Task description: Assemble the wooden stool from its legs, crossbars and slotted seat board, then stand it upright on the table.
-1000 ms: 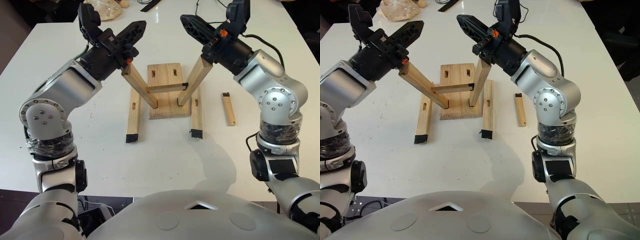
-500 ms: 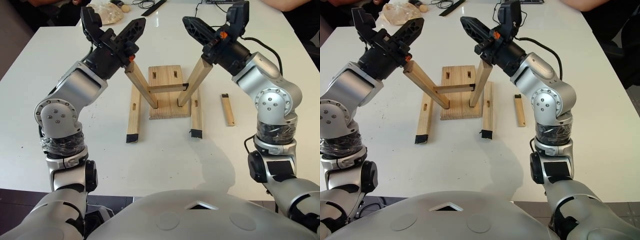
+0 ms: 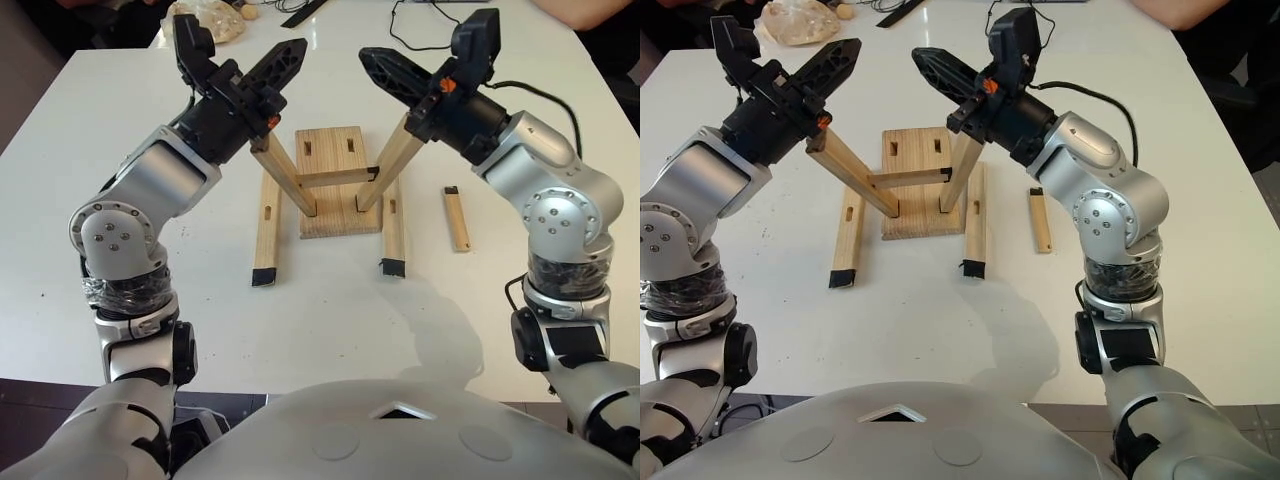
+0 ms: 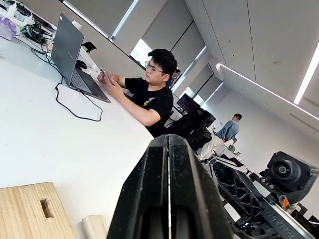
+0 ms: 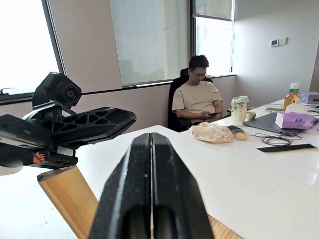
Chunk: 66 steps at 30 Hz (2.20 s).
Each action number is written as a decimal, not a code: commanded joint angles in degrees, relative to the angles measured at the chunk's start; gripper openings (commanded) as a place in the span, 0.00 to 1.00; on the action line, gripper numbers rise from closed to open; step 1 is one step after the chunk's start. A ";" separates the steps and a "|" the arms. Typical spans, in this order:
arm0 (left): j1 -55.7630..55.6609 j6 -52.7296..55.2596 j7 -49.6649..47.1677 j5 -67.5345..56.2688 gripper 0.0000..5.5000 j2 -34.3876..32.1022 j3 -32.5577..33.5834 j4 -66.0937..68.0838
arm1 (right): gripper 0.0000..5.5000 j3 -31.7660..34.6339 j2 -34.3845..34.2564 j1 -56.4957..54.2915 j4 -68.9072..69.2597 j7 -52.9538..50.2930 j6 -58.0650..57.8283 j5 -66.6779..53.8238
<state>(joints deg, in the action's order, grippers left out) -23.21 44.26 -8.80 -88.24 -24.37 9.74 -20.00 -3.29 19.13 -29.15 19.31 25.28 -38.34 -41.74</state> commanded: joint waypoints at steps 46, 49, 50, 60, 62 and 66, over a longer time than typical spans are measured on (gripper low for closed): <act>36.15 -4.43 39.54 50.53 0.00 -7.90 -11.10 2.22 | 0.01 -16.24 1.42 14.33 -7.85 27.42 15.87 21.82; 36.65 -4.63 39.19 52.53 0.00 -7.86 -11.00 3.24 | 0.01 -18.26 0.70 16.68 -5.60 26.13 14.10 22.10; 36.58 -4.64 39.18 52.86 0.00 -7.94 -10.79 3.63 | 0.01 -18.60 0.55 17.39 -5.08 25.67 13.66 22.13; 34.08 -5.20 40.13 54.96 0.00 -8.58 -9.06 6.62 | 0.01 -9.03 3.05 11.00 -16.93 19.68 17.52 25.46; 34.07 -5.08 40.17 55.21 0.00 -8.44 -9.09 6.12 | 0.01 -6.51 5.27 8.35 -21.39 18.96 19.51 27.32; 36.92 -4.76 41.67 54.80 0.00 -9.28 -9.21 2.58 | 0.01 -5.78 12.28 8.67 -26.49 19.64 24.69 33.74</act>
<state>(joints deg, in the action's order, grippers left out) 10.92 38.03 31.96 -33.99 -32.36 0.67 -15.93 -9.02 27.73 -21.09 -4.69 44.40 -16.14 -11.49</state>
